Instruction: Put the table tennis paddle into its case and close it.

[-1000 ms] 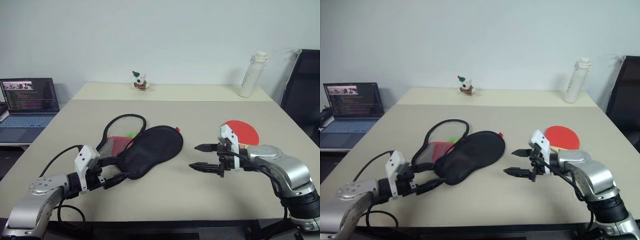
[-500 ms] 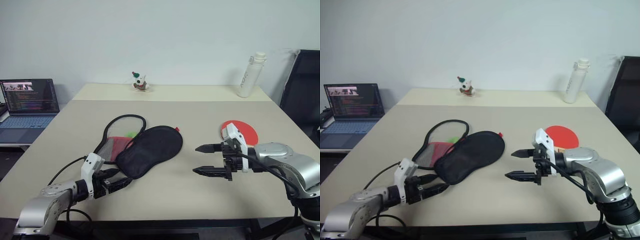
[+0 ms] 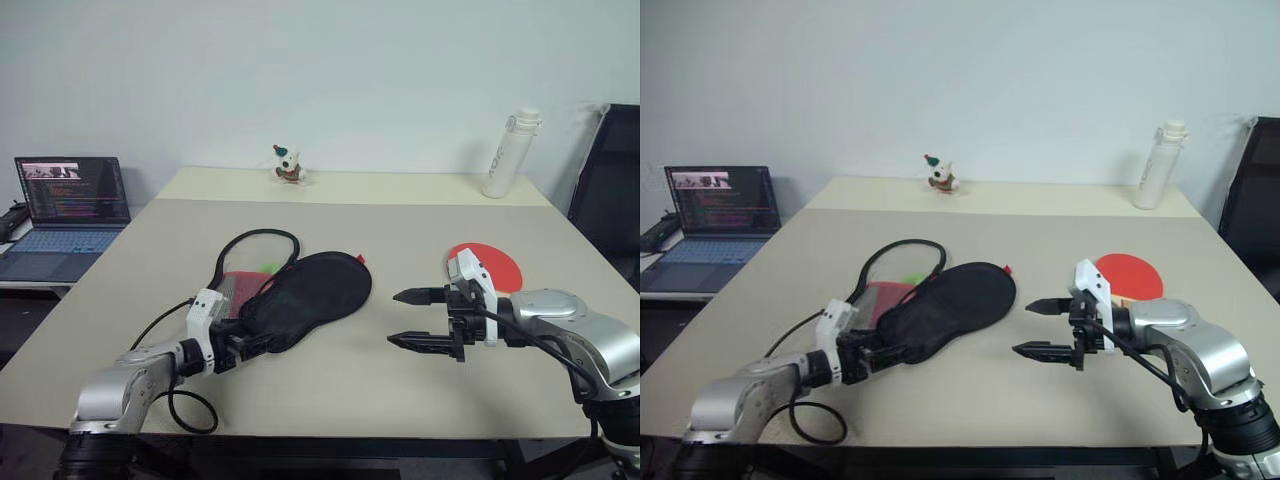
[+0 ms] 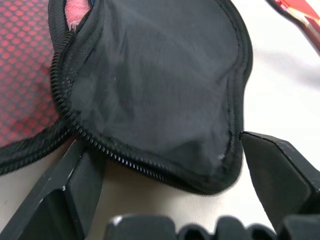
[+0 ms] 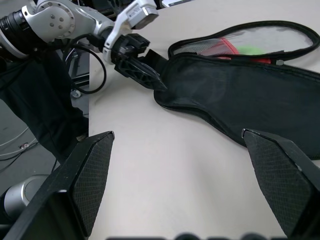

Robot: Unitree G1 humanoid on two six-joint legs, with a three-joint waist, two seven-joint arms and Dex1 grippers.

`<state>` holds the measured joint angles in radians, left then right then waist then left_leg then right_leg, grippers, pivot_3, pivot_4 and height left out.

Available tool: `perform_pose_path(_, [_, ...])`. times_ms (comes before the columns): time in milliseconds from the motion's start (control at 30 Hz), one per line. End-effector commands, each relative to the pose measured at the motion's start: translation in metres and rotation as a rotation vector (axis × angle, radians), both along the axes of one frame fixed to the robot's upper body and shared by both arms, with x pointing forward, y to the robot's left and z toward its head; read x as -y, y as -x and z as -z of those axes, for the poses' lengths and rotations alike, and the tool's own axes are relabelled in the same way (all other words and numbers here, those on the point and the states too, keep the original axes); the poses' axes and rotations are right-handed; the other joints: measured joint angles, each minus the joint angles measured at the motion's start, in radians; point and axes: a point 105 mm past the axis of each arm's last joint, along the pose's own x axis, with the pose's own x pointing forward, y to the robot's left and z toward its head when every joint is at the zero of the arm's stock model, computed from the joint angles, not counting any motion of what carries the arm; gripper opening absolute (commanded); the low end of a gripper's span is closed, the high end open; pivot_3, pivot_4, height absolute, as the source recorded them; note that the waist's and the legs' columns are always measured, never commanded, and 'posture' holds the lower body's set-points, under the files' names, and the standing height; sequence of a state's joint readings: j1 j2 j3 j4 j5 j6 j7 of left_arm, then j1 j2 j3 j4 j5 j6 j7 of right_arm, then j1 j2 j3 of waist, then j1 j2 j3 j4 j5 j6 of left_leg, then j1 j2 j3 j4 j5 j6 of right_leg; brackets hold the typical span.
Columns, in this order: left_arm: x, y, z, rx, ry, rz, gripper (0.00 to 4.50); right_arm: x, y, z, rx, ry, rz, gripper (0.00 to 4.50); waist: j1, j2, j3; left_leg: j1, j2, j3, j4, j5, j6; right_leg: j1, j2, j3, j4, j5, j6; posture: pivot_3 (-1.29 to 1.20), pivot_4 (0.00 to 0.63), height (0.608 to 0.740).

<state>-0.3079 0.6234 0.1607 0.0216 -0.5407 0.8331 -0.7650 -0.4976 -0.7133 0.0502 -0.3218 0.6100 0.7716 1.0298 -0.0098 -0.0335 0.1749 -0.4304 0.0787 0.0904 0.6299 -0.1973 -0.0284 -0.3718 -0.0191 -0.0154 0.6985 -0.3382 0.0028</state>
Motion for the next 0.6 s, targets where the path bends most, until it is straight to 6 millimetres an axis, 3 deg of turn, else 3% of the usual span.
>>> perform_pose_path(33, [0.014, 0.000, 0.004, -0.048, 0.029, 0.027, 3.30, 0.002, 0.000, -0.011, 0.050, -0.015, 0.009, 4.50, 0.004, 0.000, 0.000, 0.000, 0.000, 0.000, 0.000, 0.000, 0.000, 0.000, 0.000, 0.000, 0.000, 0.000, 0.000, 0.00, 0.150, 0.740])
perform_pose_path(233, [0.047, 0.005, -0.010, -0.076, 0.143, 0.101, 1.25, 0.002, -0.002, -0.013, 0.054, -0.022, 0.025, 4.50, 0.006, 0.000, 0.000, -0.001, 0.000, 0.001, 0.000, 0.000, 0.000, 0.000, 0.000, 0.001, -0.002, 0.000, 0.000, 0.00, 0.150, 0.740])
perform_pose_path(367, [0.071, 0.003, -0.005, -0.099, 0.141, 0.154, 0.04, 0.004, -0.004, -0.013, 0.055, -0.021, 0.036, 4.50, 0.006, -0.001, 0.000, -0.001, 0.000, 0.000, 0.000, 0.000, 0.000, -0.001, 0.000, 0.001, -0.001, 0.000, 0.000, 0.00, 0.150, 0.740])
perform_pose_path(600, [0.110, -0.021, -0.010, -0.062, 0.159, 0.177, 0.04, 0.008, -0.005, -0.011, 0.057, -0.012, 0.046, 4.50, 0.008, -0.001, 0.000, -0.001, -0.001, 0.000, 0.001, 0.000, 0.000, 0.000, 0.000, 0.001, -0.001, 0.000, 0.000, 0.00, 0.150, 0.740])
